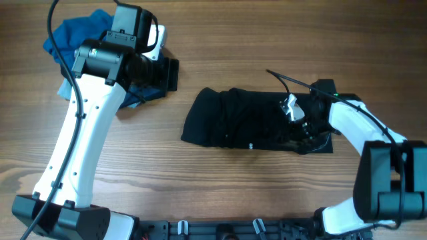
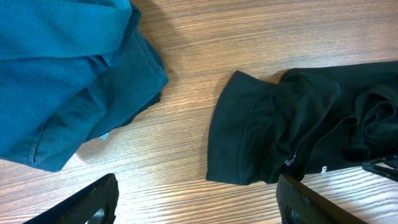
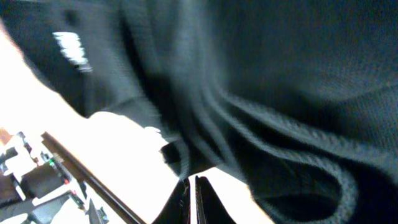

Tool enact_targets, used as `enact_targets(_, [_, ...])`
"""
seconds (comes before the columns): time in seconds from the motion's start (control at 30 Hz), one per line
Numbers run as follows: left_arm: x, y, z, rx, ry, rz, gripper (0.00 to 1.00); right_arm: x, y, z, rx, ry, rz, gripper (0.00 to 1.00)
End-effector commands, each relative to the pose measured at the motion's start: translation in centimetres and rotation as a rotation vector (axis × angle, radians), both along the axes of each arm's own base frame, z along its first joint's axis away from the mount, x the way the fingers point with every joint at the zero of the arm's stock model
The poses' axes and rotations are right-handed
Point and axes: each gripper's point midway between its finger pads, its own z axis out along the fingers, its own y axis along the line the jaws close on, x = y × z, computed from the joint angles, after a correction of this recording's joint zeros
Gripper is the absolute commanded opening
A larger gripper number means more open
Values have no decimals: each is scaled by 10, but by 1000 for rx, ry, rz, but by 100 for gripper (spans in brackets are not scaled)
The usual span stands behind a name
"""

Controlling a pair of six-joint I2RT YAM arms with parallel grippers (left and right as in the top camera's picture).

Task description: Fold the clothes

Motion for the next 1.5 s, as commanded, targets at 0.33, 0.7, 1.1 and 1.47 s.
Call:
enact_targets(0.33, [4,1,7,-9,-32,10,81,37,-108,1,-366,-40,-489,5])
enact_targets(0.7, [4,1,7,-9,-30,11,81,5,39,15,171,-109,90,4])
enact_targets(1.1, [-34,-30,-4,-186,150,-77,81,60,-68,32,-313,-182,-382,5])
enact_targets(1.47, [-46,-28,-84,-181,280,-5,92,123,1,36,184,-269,-373,4])
